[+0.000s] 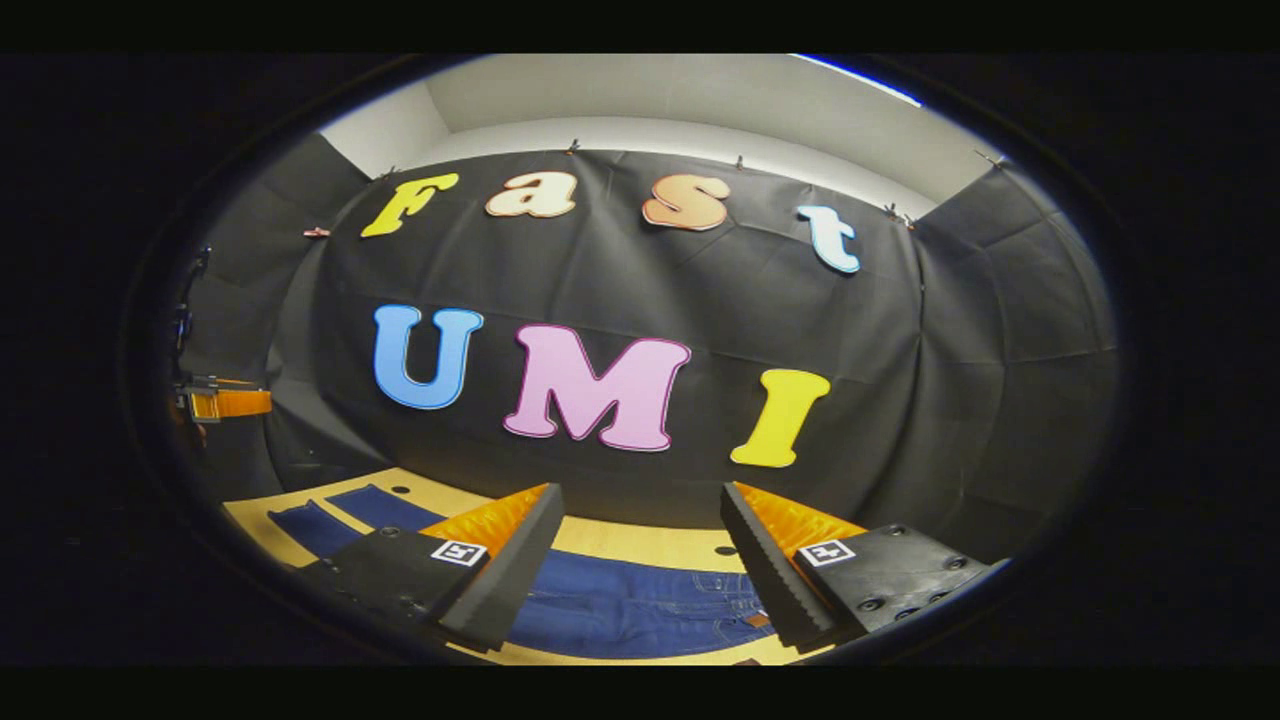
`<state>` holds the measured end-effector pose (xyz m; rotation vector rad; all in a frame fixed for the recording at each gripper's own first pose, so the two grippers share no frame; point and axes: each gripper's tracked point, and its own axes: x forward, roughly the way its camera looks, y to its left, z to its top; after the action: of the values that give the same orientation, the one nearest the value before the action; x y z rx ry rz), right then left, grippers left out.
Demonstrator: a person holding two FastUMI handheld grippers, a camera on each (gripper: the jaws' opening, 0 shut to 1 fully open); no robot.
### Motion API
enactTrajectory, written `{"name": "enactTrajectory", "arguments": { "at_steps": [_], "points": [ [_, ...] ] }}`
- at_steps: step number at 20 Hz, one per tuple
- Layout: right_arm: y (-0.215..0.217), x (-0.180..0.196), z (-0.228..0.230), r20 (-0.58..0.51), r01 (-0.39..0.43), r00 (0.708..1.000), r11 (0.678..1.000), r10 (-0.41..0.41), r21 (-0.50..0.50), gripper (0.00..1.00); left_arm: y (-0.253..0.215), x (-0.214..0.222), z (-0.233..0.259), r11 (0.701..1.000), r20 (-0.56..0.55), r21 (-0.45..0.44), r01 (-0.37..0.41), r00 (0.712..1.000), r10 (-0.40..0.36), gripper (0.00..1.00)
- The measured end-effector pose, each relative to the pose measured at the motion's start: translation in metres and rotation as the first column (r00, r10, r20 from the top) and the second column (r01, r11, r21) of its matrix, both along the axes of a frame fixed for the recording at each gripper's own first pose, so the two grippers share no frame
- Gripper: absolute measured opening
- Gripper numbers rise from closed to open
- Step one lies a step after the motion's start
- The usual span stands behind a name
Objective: Grasp the waist and the cuffs of the jeans and fold them to make the two legs overlap; first hold the waist and fold one-third of the jeans toward the cuffs, then hold the cuffs and fold the remaining one-third in the same direction to finish folding.
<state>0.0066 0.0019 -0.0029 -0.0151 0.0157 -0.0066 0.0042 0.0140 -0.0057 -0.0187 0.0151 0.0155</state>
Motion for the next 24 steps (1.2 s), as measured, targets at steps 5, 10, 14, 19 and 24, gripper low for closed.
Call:
{"name": "enactTrajectory", "arguments": {
  "at_steps": [5, 10, 14, 19, 24],
  "points": [
    [0.001, 0.003, -0.002, -0.006, -0.004, 1.000, 1.000, 0.004, -0.007, 0.99, -0.003, -0.001, -0.002, 0.999, 0.001, 0.017, 0.028, 1.000, -0.028, 0.97],
    [-0.018, 0.013, -0.028, -0.056, -0.022, 0.998, 0.994, 0.016, -0.110, 0.97, 0.001, -0.008, -0.041, 0.984, -0.085, -0.060, 0.168, 0.981, -0.173, 0.97],
    [-0.036, 0.020, -0.061, -0.135, -0.074, 0.990, 0.974, 0.046, -0.213, 0.97, 0.048, -0.007, -0.083, 0.983, -0.233, -0.059, 0.172, 0.955, -0.181, 0.97],
    [-0.042, 0.030, -0.137, -0.329, -0.214, 0.935, 0.949, 0.131, -0.231, 0.97, 0.092, -0.013, -0.155, 0.962, -0.471, 0.050, 0.267, 0.856, -0.213, 0.97],
    [-0.040, 0.040, -0.229, -0.520, -0.406, 0.817, 0.888, 0.247, -0.215, 0.97, 0.116, -0.025, -0.233, 0.900, -0.716, 0.051, 0.433, 0.644, -0.270, 0.98]
  ]
}}
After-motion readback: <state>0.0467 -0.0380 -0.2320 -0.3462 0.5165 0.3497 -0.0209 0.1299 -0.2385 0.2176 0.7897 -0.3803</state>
